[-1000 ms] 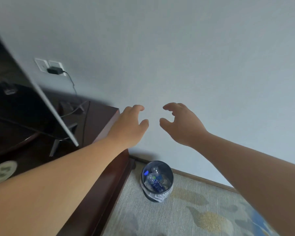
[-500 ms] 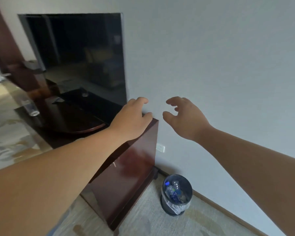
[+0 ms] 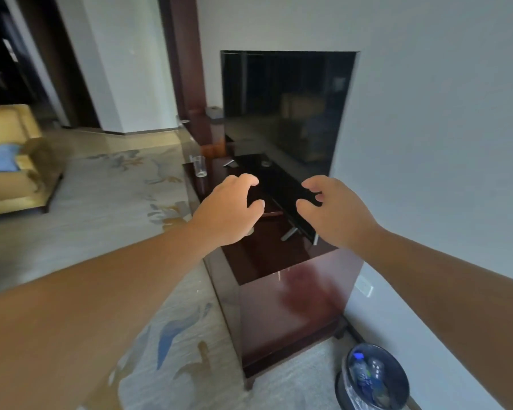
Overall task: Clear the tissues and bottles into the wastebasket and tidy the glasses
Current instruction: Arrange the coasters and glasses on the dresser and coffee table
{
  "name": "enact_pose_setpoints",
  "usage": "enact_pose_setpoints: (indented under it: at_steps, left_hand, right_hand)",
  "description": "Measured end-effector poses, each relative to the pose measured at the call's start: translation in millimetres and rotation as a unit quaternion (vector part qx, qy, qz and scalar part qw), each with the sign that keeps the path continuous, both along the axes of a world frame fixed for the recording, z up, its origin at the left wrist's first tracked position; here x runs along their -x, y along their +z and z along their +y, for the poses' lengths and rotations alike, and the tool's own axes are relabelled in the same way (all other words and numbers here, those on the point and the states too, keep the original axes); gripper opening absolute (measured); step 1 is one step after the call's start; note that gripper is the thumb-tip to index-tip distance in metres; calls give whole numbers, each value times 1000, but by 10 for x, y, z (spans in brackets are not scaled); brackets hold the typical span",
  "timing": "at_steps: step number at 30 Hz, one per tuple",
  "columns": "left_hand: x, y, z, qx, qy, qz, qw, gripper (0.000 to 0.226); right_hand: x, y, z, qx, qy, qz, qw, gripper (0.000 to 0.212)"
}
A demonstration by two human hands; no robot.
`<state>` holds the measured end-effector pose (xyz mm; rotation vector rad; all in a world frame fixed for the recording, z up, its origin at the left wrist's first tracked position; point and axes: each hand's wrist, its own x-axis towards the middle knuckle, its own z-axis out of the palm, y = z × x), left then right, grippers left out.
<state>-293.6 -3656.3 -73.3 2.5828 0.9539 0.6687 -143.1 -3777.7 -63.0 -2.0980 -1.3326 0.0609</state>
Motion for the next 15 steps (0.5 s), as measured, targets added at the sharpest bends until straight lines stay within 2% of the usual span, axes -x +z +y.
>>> enact_pose_setpoints:
  at_steps: [7,15]
  left_hand:
    - [670,124,246,6,84,4,996,48]
    - [1351,100,712,5,117,8,993,47]
  right_hand:
    - [411,14,443,0,72,-7,997,46]
    - [980,43,988,2,105,-11,994,45]
